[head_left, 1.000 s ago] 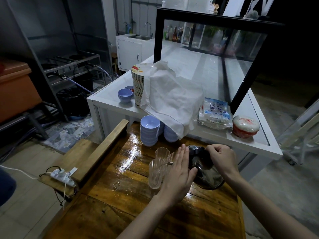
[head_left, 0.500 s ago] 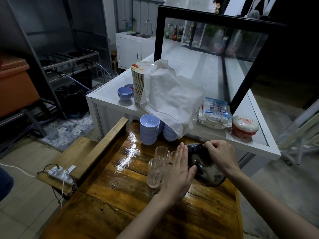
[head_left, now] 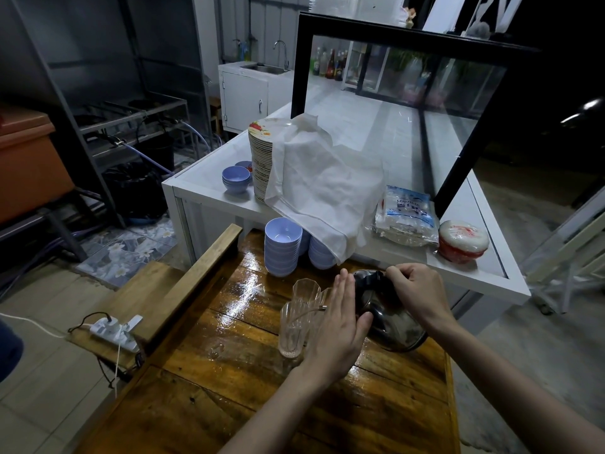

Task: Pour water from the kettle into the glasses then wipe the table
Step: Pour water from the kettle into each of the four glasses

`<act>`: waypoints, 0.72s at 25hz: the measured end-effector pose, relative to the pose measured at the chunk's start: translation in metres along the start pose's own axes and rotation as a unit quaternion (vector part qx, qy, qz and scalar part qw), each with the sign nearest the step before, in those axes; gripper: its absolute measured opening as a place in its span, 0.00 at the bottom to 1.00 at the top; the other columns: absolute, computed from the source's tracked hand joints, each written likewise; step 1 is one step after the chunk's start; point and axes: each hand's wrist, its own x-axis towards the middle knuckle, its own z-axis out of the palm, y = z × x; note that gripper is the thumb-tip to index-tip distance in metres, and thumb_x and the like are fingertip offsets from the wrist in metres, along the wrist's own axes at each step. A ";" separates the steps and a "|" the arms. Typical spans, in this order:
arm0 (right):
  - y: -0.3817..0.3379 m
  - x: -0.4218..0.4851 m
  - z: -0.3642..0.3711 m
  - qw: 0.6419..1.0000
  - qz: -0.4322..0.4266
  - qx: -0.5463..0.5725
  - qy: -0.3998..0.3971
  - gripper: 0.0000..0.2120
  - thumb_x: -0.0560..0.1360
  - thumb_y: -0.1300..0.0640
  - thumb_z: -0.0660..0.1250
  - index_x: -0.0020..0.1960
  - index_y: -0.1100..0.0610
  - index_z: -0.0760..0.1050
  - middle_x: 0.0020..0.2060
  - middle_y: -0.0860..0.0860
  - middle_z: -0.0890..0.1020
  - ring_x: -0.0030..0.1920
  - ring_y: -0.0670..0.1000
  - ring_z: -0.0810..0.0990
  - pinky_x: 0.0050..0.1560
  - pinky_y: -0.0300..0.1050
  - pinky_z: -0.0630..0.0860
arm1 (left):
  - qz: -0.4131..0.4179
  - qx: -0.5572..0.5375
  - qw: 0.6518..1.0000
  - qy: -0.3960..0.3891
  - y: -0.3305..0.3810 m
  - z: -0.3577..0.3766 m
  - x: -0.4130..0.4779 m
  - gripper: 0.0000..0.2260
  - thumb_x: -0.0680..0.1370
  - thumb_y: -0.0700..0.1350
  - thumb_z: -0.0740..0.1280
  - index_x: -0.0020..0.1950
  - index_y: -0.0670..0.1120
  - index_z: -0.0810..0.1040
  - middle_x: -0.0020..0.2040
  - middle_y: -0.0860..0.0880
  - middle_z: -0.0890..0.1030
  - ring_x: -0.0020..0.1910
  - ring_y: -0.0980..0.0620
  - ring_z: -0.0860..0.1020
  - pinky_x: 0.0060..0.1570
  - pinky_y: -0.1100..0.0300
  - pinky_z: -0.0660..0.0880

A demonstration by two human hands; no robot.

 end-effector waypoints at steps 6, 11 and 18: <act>-0.001 -0.001 0.000 1.000 0.003 0.004 -0.002 0.21 0.70 0.45 0.59 0.30 0.56 0.81 0.25 0.51 0.81 0.31 0.52 0.80 0.33 0.52 0.77 | 0.001 0.010 1.000 0.000 -0.001 0.000 0.000 0.30 0.83 0.54 0.50 0.78 0.47 0.38 0.79 0.52 0.36 0.76 0.61 0.35 0.75 0.63 0.39; -0.002 -0.001 0.001 1.000 0.005 -0.010 0.010 0.21 0.70 0.46 0.59 0.28 0.58 0.79 0.23 0.53 0.80 0.29 0.54 0.79 0.32 0.51 0.75 | 0.001 0.011 1.000 0.005 -0.001 0.002 0.000 0.30 0.83 0.54 0.50 0.79 0.46 0.39 0.79 0.51 0.37 0.76 0.61 0.35 0.76 0.61 0.40; -0.001 0.003 0.001 1.000 0.003 -0.012 0.006 0.21 0.71 0.46 0.60 0.29 0.57 0.80 0.24 0.52 0.80 0.29 0.52 0.79 0.31 0.50 0.75 | 0.001 0.007 1.000 0.010 0.001 0.000 0.002 0.30 0.83 0.55 0.50 0.79 0.47 0.39 0.79 0.52 0.36 0.76 0.61 0.35 0.76 0.62 0.40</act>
